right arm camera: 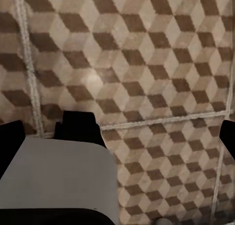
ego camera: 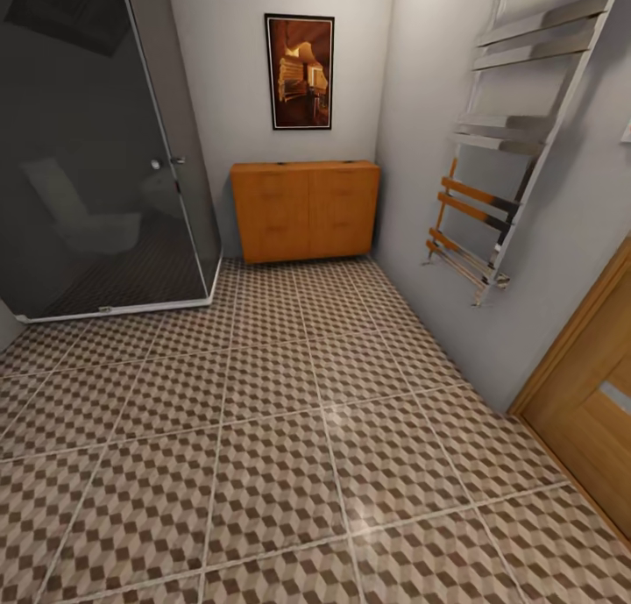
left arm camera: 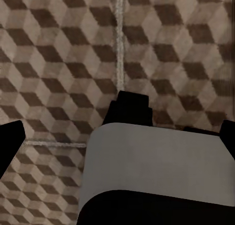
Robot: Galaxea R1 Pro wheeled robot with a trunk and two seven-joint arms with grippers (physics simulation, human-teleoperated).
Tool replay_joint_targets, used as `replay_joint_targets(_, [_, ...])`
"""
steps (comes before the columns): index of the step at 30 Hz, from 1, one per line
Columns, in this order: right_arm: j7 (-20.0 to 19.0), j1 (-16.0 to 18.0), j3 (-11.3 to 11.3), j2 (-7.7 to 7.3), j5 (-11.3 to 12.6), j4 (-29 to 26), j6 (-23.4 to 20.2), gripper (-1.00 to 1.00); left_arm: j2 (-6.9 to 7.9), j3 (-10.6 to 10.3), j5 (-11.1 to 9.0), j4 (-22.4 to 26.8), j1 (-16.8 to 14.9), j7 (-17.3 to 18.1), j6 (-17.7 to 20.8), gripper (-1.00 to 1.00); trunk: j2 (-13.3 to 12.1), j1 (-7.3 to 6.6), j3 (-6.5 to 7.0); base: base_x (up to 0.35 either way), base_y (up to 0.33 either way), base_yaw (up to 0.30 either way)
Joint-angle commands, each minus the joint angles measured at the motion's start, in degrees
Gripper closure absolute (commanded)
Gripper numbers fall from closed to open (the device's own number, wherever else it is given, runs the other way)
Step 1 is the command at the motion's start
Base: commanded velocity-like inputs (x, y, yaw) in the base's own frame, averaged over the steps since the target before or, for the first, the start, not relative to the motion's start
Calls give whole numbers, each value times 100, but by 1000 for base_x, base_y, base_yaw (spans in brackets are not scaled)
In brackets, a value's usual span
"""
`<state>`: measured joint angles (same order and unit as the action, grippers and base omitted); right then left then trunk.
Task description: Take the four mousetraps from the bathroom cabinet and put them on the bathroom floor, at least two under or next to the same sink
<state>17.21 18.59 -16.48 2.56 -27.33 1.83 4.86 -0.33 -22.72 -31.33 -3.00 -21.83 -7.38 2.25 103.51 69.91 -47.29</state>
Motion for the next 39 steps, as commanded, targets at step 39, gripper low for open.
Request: replay_joint_targets(39, [28, 9, -49, -1, -52, 19, 33, -100, -3, -48, -40, -8, -5, -18, 13, -100, 2, 2, -4, 165, 0, 0])
